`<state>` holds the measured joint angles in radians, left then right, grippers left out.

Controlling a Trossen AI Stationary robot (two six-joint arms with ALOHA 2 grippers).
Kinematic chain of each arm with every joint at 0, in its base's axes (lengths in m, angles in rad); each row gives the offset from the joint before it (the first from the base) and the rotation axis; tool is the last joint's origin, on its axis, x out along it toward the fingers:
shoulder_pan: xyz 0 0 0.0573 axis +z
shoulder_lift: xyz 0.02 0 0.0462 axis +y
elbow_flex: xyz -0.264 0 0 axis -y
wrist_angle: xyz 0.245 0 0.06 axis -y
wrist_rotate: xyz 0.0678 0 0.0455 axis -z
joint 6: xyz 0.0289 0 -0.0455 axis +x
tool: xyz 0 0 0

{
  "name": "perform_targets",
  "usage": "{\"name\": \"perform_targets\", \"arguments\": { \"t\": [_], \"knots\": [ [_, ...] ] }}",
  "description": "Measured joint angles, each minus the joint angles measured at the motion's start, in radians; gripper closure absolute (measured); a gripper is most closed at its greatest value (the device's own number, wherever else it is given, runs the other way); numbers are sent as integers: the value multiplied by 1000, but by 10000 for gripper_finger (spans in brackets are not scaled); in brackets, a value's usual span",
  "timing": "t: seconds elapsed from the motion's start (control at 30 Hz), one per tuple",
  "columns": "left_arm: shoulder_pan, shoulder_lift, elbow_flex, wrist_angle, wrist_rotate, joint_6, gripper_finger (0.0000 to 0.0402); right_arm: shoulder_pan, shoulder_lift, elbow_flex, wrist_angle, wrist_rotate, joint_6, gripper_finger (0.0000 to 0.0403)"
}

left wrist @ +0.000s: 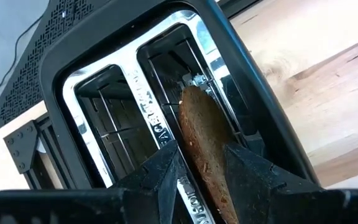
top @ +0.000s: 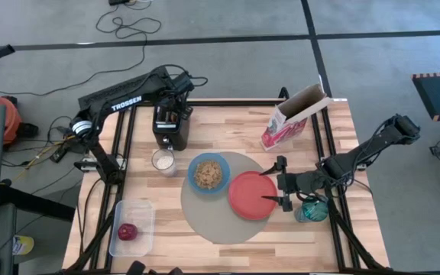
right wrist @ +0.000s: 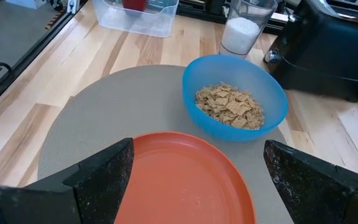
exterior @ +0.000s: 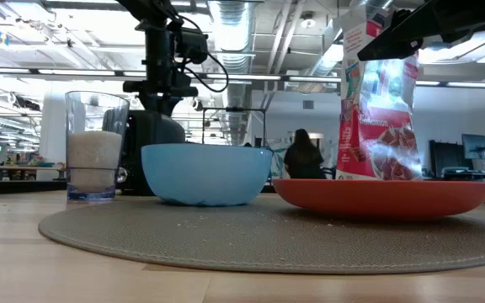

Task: Arrange a breakfast setting
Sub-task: Put the toasted bread on the orange plate

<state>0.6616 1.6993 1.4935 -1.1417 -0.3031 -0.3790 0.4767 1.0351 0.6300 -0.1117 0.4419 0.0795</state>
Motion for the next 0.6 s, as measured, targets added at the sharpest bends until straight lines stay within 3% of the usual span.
{"name": "perform_targets", "arguments": {
  "t": [0.6],
  "knots": [
    [-8,2,4,11,34,24,288,-1,0,0,0,1,0,17]
  ]
}}
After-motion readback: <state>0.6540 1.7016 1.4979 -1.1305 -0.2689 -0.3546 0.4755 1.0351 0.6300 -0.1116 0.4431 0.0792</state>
